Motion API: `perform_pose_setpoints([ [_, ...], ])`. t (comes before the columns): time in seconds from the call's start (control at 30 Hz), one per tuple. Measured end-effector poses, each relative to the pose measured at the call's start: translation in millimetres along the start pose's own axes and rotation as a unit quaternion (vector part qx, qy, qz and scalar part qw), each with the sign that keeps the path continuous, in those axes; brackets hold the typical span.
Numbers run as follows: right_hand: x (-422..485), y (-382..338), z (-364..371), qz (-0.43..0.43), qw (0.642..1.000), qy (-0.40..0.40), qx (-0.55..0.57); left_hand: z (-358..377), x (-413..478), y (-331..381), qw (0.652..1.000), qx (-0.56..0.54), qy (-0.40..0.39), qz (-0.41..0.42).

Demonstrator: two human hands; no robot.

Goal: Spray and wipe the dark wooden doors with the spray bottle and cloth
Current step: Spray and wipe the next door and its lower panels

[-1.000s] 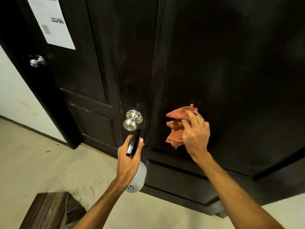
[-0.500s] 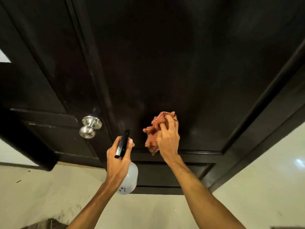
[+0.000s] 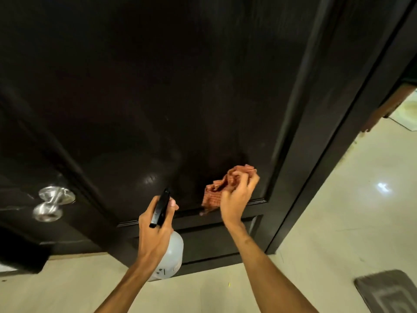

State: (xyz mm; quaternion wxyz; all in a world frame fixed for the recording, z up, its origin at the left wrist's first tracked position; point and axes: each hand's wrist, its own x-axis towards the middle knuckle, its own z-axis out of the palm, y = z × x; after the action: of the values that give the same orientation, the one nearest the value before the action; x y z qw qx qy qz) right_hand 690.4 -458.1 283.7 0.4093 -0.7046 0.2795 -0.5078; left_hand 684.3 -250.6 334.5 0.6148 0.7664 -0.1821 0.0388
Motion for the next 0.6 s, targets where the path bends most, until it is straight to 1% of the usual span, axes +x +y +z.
perform_pose_setpoints([
  [0.07,18.8,21.1,-8.7,0.067,0.995,0.067,0.028,13.7,-0.5,4.2,1.0,-0.006,-0.004,0.003],
  [0.1,21.9,32.2,-10.3,0.122,0.988,0.084,0.034,20.3,-0.5,6.1,1.0,-0.009,-0.007,0.003],
  [0.17,22.7,47.1,-13.5,0.232,0.969,0.083,0.021,34.3,-1.1,9.3,1.0,-0.015,-0.014,-0.002],
  [0.2,22.0,49.5,-15.9,0.253,0.965,0.07,0.014,40.1,-1.2,11.0,1.0,-0.013,-0.017,-0.002],
  [0.23,24.2,46.9,-19.0,0.247,0.968,0.054,0.011,46.4,-0.3,13.5,1.0,-0.01,-0.021,0.002],
  [0.27,28.5,38.7,-22.3,0.218,0.975,0.038,0.005,52.0,1.0,15.5,1.0,-0.009,-0.027,0.005],
  [0.3,36.0,27.1,-27.7,0.17,0.985,0.031,0.001,57.6,1.9,17.8,0.999,-0.008,-0.034,0.007],
  [0.37,64.4,-7.5,-40.2,0.042,0.999,0.032,0.011,67.2,5.7,24.9,0.999,-0.01,-0.042,0.011],
  [0.43,106.0,-46.2,-55.0,-0.077,0.996,0.038,0.025,76.9,11.1,34.6,0.999,-0.015,-0.046,0.021],
  [0.5,147.4,-70.1,-67.5,-0.188,0.98,0.059,0.02,87.1,16.4,45.9,0.998,-0.019,-0.048,0.034],
  [0.53,159.3,-72.7,-71.0,-0.215,0.974,0.067,0.027,91.8,18.4,50.3,0.998,-0.022,-0.049,0.039],
  [0.6,156.5,-59.0,-72.3,-0.22,0.973,0.06,0.02,101.5,22.3,58.9,0.997,-0.03,-0.051,0.053],
])
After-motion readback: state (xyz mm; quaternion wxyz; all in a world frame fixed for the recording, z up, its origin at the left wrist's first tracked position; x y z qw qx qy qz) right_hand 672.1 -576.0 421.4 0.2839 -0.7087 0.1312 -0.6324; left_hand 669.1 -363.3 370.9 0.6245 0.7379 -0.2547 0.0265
